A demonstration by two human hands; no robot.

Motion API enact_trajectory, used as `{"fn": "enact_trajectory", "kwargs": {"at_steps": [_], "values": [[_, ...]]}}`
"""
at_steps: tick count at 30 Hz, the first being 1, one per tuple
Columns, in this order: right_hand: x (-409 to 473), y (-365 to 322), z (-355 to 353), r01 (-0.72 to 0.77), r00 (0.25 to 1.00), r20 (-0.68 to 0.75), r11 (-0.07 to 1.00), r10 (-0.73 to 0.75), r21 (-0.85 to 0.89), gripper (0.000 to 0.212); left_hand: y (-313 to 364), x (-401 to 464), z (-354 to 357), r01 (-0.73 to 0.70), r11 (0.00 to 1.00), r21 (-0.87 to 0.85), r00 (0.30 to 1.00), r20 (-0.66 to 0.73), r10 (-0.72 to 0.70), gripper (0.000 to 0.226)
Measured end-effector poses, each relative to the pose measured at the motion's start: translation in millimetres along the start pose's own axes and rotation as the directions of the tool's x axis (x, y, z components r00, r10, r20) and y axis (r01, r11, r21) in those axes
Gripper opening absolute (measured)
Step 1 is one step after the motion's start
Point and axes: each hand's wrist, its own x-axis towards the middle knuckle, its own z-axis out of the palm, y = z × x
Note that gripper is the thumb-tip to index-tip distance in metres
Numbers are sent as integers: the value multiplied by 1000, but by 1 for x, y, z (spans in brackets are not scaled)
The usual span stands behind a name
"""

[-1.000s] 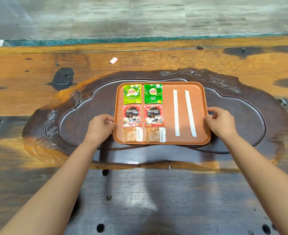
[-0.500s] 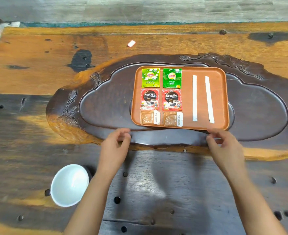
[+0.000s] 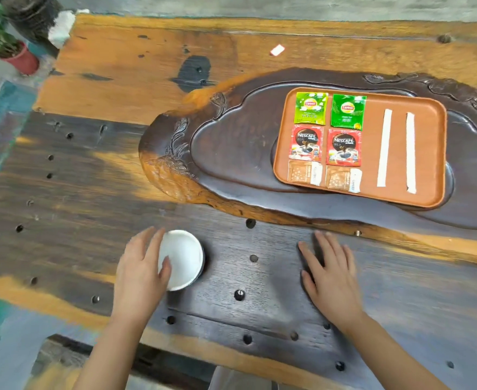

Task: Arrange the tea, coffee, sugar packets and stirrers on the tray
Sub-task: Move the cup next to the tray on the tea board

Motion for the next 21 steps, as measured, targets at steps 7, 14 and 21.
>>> {"fn": "enact_trajectory", "kwargs": {"at_steps": [7, 14, 21], "values": [[-4, -3, 13, -49, 992, 116, 997, 56, -62, 59, -37, -22, -4, 282, 902, -328, 959, 136, -250, 21], [0, -2, 12, 9, 991, 131, 998, -2, -57, 64, -39, -23, 4, 442, 520, -731, 895, 324, -306, 12], [17, 1, 11, 123, 985, 127, 990, -114, -63, 60, -30, -11, 12, 445, 367, -817, 894, 386, -227, 9]]}}
